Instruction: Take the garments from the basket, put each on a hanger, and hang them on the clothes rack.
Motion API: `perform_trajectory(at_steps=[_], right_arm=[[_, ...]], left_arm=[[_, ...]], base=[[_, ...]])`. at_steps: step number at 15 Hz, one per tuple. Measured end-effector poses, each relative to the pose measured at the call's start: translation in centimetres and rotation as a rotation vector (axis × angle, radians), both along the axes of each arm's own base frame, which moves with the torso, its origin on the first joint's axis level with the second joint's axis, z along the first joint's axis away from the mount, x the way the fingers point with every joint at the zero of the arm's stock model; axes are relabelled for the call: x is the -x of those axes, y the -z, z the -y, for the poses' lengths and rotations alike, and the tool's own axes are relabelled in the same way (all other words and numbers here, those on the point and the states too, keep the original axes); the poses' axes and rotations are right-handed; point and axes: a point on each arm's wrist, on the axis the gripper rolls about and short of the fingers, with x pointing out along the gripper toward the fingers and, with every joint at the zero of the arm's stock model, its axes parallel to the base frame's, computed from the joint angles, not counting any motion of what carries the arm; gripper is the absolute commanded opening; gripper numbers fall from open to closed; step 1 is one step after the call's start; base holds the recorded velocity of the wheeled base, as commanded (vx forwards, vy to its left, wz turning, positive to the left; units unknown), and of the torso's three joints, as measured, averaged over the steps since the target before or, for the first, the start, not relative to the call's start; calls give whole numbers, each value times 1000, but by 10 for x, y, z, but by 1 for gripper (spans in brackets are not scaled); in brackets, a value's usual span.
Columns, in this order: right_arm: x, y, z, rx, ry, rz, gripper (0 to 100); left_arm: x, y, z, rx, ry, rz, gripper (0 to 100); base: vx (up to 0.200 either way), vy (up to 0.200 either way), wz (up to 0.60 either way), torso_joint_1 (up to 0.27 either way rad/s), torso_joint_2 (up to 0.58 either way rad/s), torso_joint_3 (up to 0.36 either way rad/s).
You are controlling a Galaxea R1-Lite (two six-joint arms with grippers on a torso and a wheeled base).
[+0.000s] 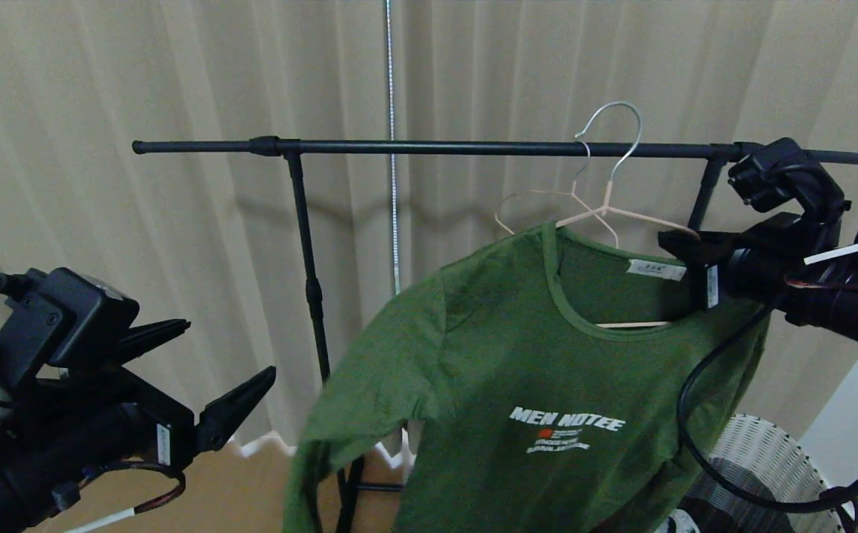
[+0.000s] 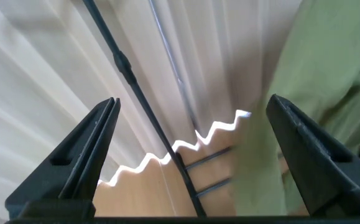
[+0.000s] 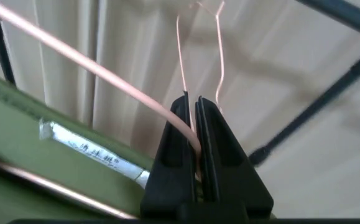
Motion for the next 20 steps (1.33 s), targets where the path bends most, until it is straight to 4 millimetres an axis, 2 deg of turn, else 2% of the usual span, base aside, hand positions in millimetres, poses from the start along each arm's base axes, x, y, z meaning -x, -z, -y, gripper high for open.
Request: perform_trajectory(at_steps=[4, 11, 17, 20], right_arm=[[4, -1, 11, 27, 104, -34, 0], [6, -1, 14, 37, 161, -33, 0], [6, 2, 15, 42, 177, -40, 0], [6, 3, 17, 41, 183, -39, 0]], left_arm=[[0, -3, 0, -1, 2, 45, 100], [-1, -2, 0, -1, 1, 39, 100], [-2, -2, 0, -3, -3, 38, 100], [-2, -1, 0, -4, -2, 36, 100]], base=[[0, 0, 0, 0, 0, 0], [0, 0, 0, 0, 0, 0], [0, 200, 0, -5, 2, 6], [0, 0, 0, 0, 0, 0]])
